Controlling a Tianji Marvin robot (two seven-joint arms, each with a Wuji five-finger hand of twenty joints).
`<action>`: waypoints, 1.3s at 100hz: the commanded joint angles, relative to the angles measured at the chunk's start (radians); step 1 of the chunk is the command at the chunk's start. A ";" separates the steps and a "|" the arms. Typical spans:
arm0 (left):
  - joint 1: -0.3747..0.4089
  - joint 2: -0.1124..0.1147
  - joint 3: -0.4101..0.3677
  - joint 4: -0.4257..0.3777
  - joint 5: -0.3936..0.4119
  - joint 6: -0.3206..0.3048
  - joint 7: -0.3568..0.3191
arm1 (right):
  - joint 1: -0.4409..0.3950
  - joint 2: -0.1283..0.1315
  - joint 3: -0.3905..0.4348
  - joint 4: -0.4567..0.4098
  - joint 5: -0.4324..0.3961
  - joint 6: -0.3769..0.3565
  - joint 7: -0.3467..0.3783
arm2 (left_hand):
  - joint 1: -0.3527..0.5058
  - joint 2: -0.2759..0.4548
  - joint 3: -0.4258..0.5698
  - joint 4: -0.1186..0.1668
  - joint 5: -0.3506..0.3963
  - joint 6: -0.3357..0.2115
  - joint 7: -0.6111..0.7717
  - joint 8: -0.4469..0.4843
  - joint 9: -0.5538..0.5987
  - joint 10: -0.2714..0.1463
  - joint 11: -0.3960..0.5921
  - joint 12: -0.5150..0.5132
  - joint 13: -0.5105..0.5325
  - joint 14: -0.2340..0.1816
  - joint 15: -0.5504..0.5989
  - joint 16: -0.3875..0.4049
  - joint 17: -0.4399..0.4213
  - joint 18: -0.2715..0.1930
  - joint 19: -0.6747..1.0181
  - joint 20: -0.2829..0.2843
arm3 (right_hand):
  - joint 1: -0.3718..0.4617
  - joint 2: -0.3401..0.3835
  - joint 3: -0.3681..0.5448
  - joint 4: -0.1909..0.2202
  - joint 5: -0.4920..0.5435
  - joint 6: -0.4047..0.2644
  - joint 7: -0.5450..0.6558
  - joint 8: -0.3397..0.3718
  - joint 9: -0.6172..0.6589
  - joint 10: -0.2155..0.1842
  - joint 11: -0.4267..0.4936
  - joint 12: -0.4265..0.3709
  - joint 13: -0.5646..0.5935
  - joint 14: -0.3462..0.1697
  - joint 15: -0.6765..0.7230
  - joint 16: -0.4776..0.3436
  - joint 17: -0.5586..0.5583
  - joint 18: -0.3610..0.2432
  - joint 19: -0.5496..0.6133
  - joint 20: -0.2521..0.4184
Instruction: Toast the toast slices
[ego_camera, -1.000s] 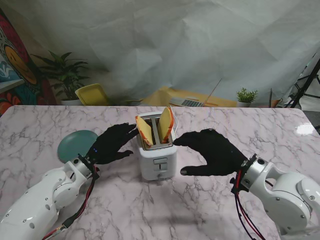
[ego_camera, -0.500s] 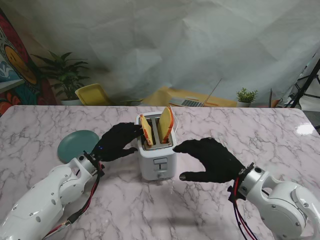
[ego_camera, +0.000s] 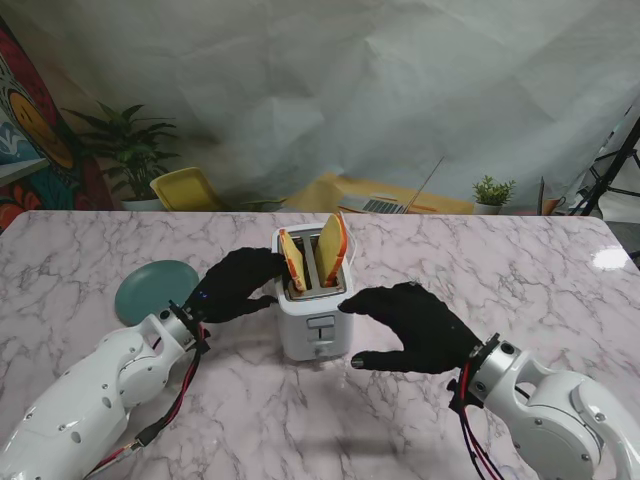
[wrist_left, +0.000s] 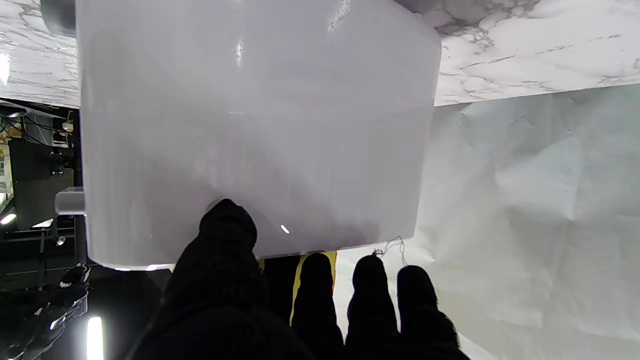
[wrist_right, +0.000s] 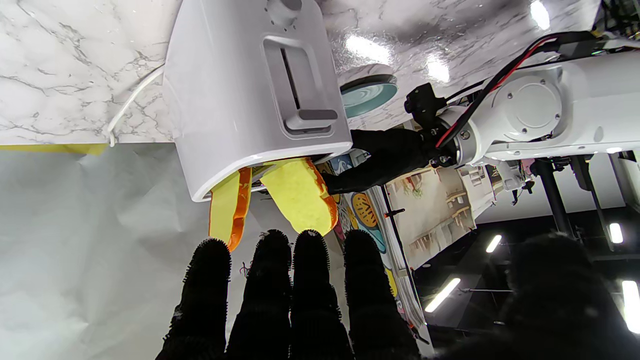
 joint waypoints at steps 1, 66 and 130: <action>0.000 -0.003 0.002 -0.004 -0.004 -0.002 -0.017 | -0.006 -0.006 -0.017 0.008 -0.012 0.001 -0.017 | 0.045 0.051 -0.004 0.023 0.034 -0.036 0.026 0.014 0.024 -0.018 0.009 -0.002 0.021 -0.024 0.001 -0.013 -0.012 -0.024 0.024 0.014 | 0.013 0.036 -0.023 -0.001 0.027 0.019 0.000 -0.002 0.021 -0.007 -0.020 -0.003 0.013 -0.003 -0.042 -0.020 0.003 -0.044 -0.009 -0.011; -0.010 -0.003 0.022 0.013 -0.001 0.005 0.000 | 0.077 -0.007 -0.247 0.082 -0.121 0.176 -0.082 | 0.047 0.053 -0.006 0.022 0.045 -0.041 0.046 0.008 0.043 -0.020 0.011 -0.001 0.041 -0.028 0.001 -0.012 -0.013 -0.028 0.038 0.018 | 0.049 0.073 -0.062 0.009 0.055 0.053 -0.009 -0.022 0.030 0.016 -0.062 -0.018 0.010 0.017 -0.069 -0.035 -0.002 -0.116 -0.010 -0.046; -0.004 -0.003 0.024 0.016 0.004 0.012 0.017 | 0.136 -0.014 -0.340 0.146 -0.087 0.325 -0.093 | 0.052 0.052 -0.007 0.022 0.051 -0.042 0.056 0.004 0.054 -0.019 0.012 0.001 0.052 -0.027 0.002 -0.010 -0.014 -0.027 0.051 0.023 | 0.079 0.099 -0.086 0.019 0.047 0.080 -0.028 -0.034 -0.006 0.035 -0.080 -0.024 -0.008 0.028 -0.104 -0.054 0.014 -0.134 -0.010 -0.059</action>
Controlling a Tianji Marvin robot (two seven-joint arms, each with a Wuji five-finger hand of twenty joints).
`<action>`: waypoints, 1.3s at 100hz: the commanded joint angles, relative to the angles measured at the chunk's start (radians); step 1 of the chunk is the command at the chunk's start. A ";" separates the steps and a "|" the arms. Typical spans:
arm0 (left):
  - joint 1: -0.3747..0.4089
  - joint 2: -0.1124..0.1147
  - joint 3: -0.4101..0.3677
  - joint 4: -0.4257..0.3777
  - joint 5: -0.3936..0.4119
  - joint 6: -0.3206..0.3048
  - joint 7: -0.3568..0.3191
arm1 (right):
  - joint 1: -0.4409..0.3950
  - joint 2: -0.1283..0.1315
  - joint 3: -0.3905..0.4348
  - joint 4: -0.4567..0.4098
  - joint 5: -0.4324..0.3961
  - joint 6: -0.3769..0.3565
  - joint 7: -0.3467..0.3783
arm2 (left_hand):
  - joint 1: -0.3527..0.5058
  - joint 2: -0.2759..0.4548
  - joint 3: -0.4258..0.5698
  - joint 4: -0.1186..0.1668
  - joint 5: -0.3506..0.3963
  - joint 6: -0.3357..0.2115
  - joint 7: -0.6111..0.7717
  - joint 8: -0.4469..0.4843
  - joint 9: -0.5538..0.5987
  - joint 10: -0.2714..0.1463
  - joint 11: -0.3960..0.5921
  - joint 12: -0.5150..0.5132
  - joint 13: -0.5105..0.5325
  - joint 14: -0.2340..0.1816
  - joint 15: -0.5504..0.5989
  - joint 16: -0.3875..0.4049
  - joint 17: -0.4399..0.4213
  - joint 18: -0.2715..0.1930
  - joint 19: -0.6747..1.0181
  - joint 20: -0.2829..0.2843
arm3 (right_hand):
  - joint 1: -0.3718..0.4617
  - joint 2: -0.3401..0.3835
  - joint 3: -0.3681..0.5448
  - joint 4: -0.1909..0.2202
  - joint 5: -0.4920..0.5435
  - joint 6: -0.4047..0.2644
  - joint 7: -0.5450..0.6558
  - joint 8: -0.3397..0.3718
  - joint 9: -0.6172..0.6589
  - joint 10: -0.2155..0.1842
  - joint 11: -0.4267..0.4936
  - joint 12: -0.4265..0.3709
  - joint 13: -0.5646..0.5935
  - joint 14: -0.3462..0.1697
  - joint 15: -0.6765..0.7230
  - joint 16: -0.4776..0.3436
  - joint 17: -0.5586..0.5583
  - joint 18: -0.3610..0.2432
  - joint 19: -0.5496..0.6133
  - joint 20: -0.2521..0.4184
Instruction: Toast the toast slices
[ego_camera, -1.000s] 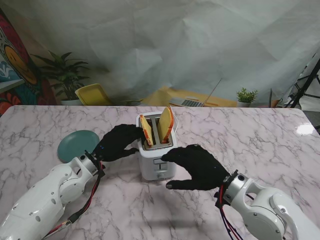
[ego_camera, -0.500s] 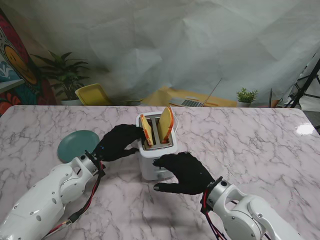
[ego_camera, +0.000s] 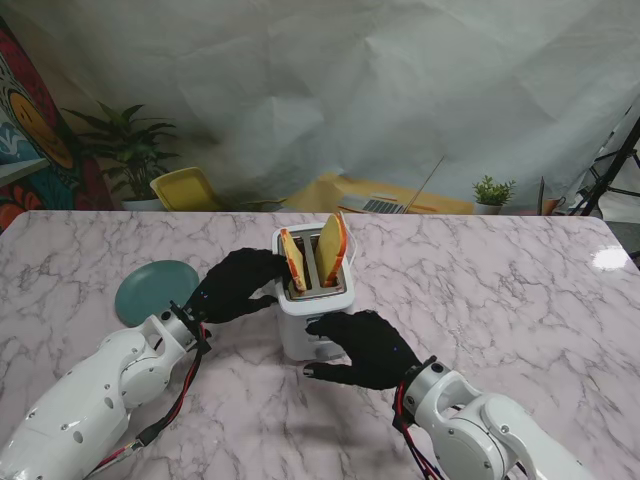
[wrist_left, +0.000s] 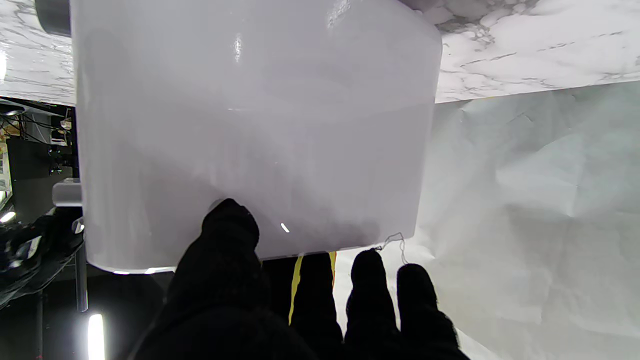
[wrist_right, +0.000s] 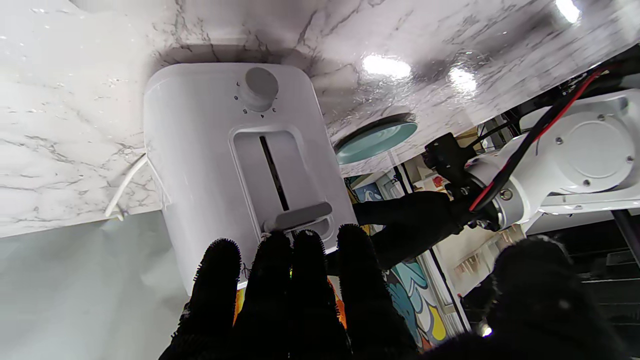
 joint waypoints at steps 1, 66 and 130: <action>0.004 -0.005 0.005 0.002 0.002 0.003 -0.012 | 0.010 -0.005 -0.007 0.015 -0.001 0.021 0.004 | 0.040 0.052 -0.004 0.022 0.035 -0.024 0.039 0.007 0.018 -0.019 0.007 0.001 0.012 -0.018 0.001 -0.010 -0.014 -0.027 0.025 0.011 | 0.012 0.038 -0.023 0.019 -0.004 0.030 -0.028 -0.021 -0.030 0.017 -0.032 -0.011 -0.018 0.043 -0.059 -0.038 0.001 -0.044 -0.009 -0.019; 0.010 -0.006 -0.001 0.003 0.005 0.003 0.008 | 0.120 0.002 -0.147 0.178 0.109 0.113 0.073 | 0.040 0.051 -0.004 0.022 0.039 -0.023 0.042 0.005 0.023 -0.016 0.008 0.001 0.017 -0.015 0.002 -0.007 -0.014 -0.028 0.031 0.013 | 0.034 0.064 -0.047 0.027 -0.009 0.025 -0.039 -0.018 -0.053 -0.002 -0.037 -0.013 -0.050 0.020 -0.069 -0.043 -0.029 -0.054 -0.017 -0.028; 0.022 -0.003 -0.019 -0.003 0.019 0.002 0.016 | 0.113 0.001 -0.145 0.198 0.133 0.124 0.070 | 0.042 0.052 -0.004 0.022 0.042 -0.022 0.044 0.004 0.023 -0.013 0.007 0.001 0.018 -0.013 0.002 -0.005 -0.015 -0.026 0.032 0.013 | 0.053 0.079 -0.073 0.031 -0.015 0.021 -0.035 0.000 -0.059 -0.011 -0.025 -0.010 -0.063 0.014 -0.057 -0.038 -0.041 -0.059 -0.013 -0.032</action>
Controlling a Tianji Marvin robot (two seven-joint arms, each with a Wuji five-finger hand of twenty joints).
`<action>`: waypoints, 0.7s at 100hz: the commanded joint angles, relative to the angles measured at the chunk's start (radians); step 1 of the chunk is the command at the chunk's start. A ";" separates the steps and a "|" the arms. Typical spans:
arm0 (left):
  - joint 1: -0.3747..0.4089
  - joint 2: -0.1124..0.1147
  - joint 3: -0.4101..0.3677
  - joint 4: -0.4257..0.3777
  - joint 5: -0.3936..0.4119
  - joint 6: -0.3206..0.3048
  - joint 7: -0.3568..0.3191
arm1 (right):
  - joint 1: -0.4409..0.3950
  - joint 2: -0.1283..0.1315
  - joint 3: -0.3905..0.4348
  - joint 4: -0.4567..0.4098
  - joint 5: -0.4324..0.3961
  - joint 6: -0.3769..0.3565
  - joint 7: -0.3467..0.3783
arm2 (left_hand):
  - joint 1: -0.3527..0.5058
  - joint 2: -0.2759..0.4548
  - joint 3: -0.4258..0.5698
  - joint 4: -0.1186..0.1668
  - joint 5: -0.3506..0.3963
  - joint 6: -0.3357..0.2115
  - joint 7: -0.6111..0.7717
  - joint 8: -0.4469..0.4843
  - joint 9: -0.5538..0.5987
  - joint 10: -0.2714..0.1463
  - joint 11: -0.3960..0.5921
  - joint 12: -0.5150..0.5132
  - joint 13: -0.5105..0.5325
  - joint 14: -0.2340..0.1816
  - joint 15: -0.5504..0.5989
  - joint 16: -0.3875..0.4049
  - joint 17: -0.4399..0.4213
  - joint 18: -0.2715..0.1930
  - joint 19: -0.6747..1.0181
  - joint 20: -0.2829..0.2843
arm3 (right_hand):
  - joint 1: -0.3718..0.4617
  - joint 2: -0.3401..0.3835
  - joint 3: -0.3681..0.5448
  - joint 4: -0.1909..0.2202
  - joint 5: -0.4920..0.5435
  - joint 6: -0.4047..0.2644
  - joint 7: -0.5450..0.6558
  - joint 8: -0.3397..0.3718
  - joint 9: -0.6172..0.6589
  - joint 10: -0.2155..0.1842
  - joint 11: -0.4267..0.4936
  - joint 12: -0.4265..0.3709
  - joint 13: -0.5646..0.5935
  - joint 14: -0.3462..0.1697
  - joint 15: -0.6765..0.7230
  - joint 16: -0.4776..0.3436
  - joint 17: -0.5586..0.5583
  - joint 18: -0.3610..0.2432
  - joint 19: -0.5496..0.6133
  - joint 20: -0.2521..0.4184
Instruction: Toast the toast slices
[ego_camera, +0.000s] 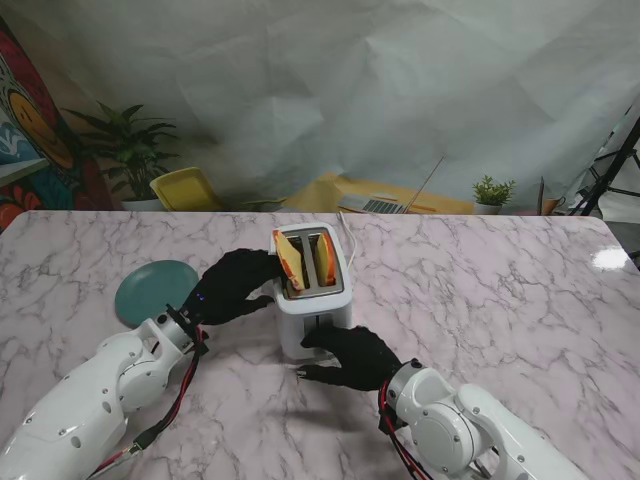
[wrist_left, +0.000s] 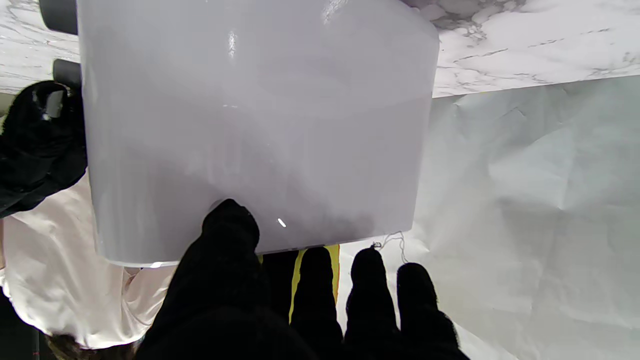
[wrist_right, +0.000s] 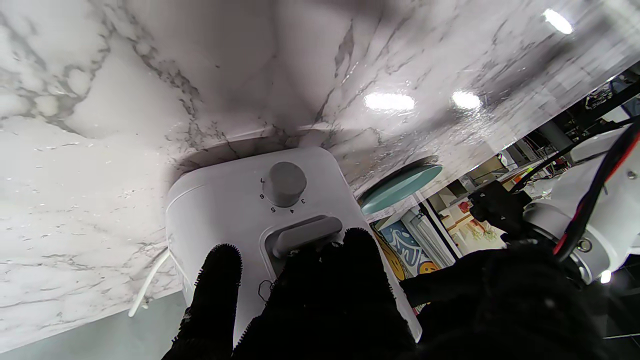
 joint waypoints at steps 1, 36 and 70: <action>0.000 -0.001 0.003 0.003 0.003 0.000 -0.008 | -0.028 0.000 -0.001 0.034 -0.010 0.007 0.021 | 0.042 0.052 -0.009 0.022 0.023 -0.022 0.028 0.005 0.013 -0.012 0.001 0.001 0.007 -0.013 0.002 -0.005 -0.015 -0.026 0.018 0.012 | 0.018 0.044 -0.036 0.024 -0.009 0.064 -0.010 0.002 0.010 0.199 0.000 -0.009 -0.001 0.243 -0.057 -0.035 -0.023 -0.045 -0.018 -0.019; -0.006 0.000 0.001 -0.008 0.012 -0.002 -0.003 | -0.055 -0.001 0.032 -0.018 -0.033 -0.027 0.009 | 0.044 0.053 -0.009 0.021 0.045 -0.015 0.034 0.006 0.019 0.018 0.002 0.005 0.015 0.016 0.020 0.014 -0.016 -0.004 0.049 0.028 | 0.020 0.050 -0.050 0.025 -0.004 0.065 -0.014 0.006 0.018 0.202 -0.004 -0.012 0.004 0.247 -0.056 -0.035 -0.020 -0.037 -0.015 -0.020; -0.033 -0.007 0.015 -0.018 0.005 0.033 0.000 | -0.062 0.000 0.030 -0.020 -0.021 -0.026 0.016 | 0.044 0.056 -0.010 0.022 0.033 -0.001 0.023 0.003 0.009 0.040 -0.004 0.012 0.012 0.041 0.029 0.043 -0.019 0.001 0.070 0.038 | 0.028 0.052 -0.058 0.026 -0.004 0.064 -0.017 0.008 0.018 0.201 -0.007 -0.013 0.003 0.249 -0.056 -0.035 -0.018 -0.032 -0.016 -0.021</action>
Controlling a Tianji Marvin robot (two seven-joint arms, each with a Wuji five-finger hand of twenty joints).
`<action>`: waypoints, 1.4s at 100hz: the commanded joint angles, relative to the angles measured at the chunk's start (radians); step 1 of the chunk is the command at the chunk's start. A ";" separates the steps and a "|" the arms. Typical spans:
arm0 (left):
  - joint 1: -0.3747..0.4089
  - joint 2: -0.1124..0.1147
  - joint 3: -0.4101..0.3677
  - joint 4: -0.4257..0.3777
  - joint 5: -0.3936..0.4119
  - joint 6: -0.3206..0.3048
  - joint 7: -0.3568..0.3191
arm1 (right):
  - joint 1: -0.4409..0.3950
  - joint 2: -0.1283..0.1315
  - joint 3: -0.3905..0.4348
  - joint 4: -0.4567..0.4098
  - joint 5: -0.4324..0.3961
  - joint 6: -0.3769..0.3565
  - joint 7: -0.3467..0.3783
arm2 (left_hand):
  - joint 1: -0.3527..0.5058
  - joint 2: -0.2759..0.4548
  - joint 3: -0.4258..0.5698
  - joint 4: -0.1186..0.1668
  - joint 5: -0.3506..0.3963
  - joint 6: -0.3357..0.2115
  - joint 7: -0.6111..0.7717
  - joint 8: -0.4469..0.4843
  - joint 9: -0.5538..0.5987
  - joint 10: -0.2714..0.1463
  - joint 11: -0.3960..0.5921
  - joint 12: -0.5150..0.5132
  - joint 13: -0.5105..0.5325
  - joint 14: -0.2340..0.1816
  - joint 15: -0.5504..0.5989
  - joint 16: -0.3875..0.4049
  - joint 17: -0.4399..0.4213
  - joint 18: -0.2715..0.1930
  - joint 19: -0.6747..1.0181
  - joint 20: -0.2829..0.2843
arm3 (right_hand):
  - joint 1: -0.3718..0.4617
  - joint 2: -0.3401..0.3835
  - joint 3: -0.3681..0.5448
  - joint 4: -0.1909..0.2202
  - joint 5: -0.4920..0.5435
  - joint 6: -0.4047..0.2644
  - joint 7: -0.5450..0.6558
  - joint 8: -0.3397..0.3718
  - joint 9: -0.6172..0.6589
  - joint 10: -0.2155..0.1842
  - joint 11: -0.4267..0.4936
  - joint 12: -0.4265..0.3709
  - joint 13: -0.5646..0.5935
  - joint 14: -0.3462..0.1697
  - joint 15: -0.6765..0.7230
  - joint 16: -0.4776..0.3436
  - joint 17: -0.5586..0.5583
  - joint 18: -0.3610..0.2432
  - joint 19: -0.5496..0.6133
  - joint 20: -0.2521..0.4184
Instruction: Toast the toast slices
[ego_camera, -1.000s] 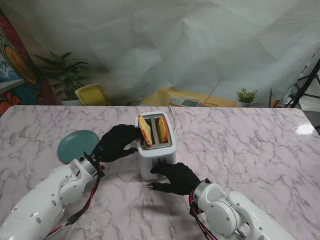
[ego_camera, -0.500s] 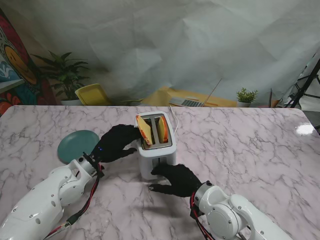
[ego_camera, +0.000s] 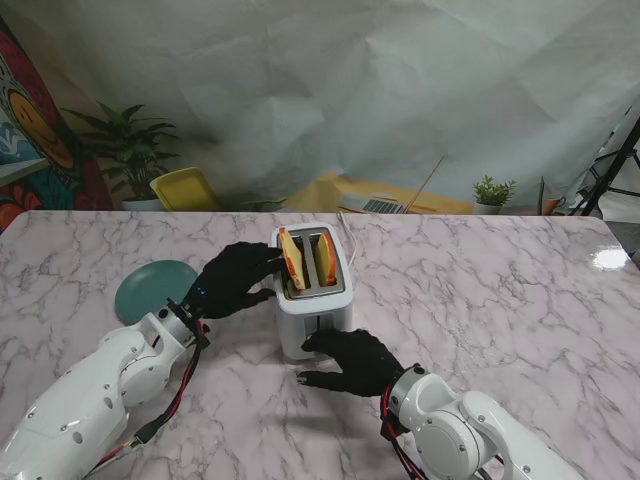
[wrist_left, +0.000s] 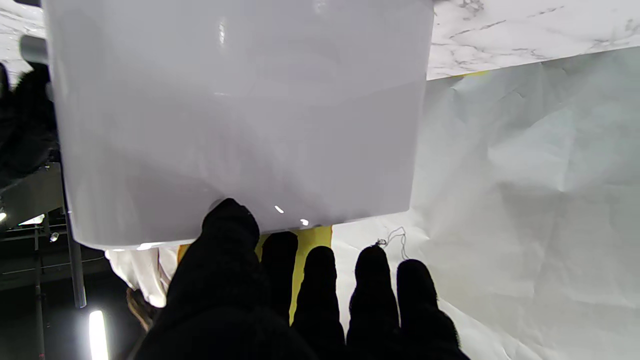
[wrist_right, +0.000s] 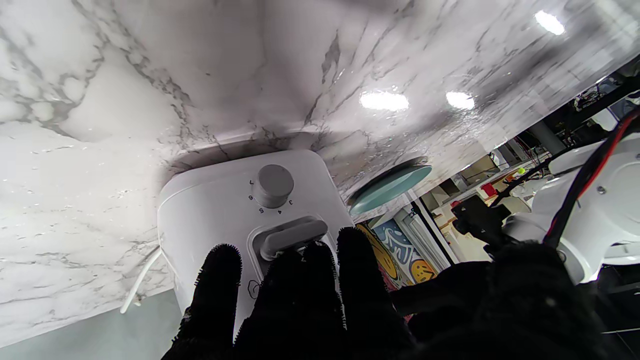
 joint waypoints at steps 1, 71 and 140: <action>-0.015 -0.008 0.005 -0.008 -0.006 0.009 -0.012 | -0.016 0.004 -0.002 0.011 0.002 0.006 0.012 | 0.043 0.057 -0.006 0.022 0.006 0.001 -0.010 0.003 0.007 0.006 -0.005 0.012 0.010 0.007 0.018 0.013 -0.019 0.000 0.023 0.013 | 0.027 0.052 -0.033 0.024 -0.005 0.022 -0.017 0.008 0.017 0.071 0.002 -0.010 0.014 0.124 0.019 -0.009 -0.013 -0.032 -0.013 -0.013; -0.030 -0.014 0.012 -0.022 -0.016 0.054 -0.014 | -0.080 0.003 0.049 -0.039 -0.011 -0.005 0.002 | 0.050 0.058 -0.005 0.022 0.034 0.000 -0.007 0.009 0.030 0.007 0.002 0.021 0.036 0.005 0.022 0.037 -0.006 0.005 0.040 0.019 | 0.037 0.053 -0.049 0.026 0.000 0.017 -0.020 0.014 0.026 0.073 0.003 -0.010 0.018 0.128 0.024 -0.007 -0.007 -0.017 -0.006 -0.012; 0.100 -0.003 -0.123 -0.151 0.042 0.100 -0.038 | -0.251 -0.009 0.241 -0.307 -0.184 -0.125 -0.089 | 0.066 0.049 -0.007 0.019 0.065 -0.012 0.043 0.035 0.064 0.004 0.008 0.023 0.064 0.000 0.016 0.036 0.001 0.005 0.050 0.023 | 0.045 0.043 -0.058 0.026 0.047 0.009 -0.005 0.022 0.095 0.085 0.006 -0.008 0.077 0.154 0.036 -0.002 0.032 0.013 0.012 -0.004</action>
